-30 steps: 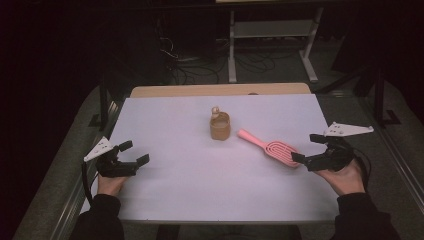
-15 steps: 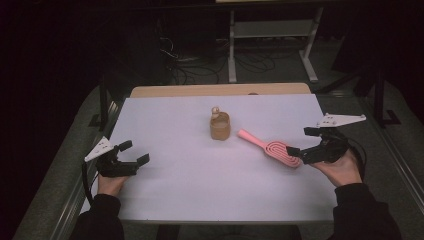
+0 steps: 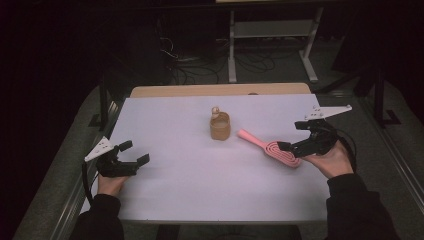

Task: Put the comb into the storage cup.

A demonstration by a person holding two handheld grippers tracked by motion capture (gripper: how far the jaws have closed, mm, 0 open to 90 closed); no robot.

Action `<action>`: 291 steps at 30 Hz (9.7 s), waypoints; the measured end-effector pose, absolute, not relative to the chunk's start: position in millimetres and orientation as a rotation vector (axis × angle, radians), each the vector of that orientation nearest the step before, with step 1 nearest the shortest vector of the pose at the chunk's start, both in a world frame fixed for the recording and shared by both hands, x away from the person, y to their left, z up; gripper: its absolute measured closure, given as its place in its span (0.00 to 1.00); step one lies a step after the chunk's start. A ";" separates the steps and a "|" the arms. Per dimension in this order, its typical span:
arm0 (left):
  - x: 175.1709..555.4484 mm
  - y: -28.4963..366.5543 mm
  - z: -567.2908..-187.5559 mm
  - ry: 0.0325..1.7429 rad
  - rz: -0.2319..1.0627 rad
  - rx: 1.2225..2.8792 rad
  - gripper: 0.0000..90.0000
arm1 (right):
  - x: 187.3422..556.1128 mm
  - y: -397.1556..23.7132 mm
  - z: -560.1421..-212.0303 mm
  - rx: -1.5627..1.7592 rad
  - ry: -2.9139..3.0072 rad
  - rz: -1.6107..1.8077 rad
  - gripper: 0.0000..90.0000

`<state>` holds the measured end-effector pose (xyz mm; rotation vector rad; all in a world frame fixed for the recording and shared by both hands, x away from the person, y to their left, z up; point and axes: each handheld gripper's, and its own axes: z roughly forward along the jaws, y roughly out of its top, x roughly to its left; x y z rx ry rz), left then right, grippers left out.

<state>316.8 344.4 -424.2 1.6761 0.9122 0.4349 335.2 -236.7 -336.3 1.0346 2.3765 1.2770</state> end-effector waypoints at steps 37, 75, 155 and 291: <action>318.1 346.3 -424.5 0.908 0.431 1.674 0.00 | 377.5 -194.9 -336.5 0.983 2.495 1.214 0.03; 320.5 346.4 -425.9 0.904 0.422 1.677 0.00 | 403.9 -159.2 -367.4 0.870 2.650 1.212 0.62; 324.9 344.8 -430.1 0.889 0.387 1.710 0.00 | 460.1 -140.8 -412.1 1.174 2.707 0.697 0.99; 323.6 344.8 -430.0 0.890 0.394 1.719 0.00 | 417.4 -201.6 -412.3 1.111 2.790 0.685 0.05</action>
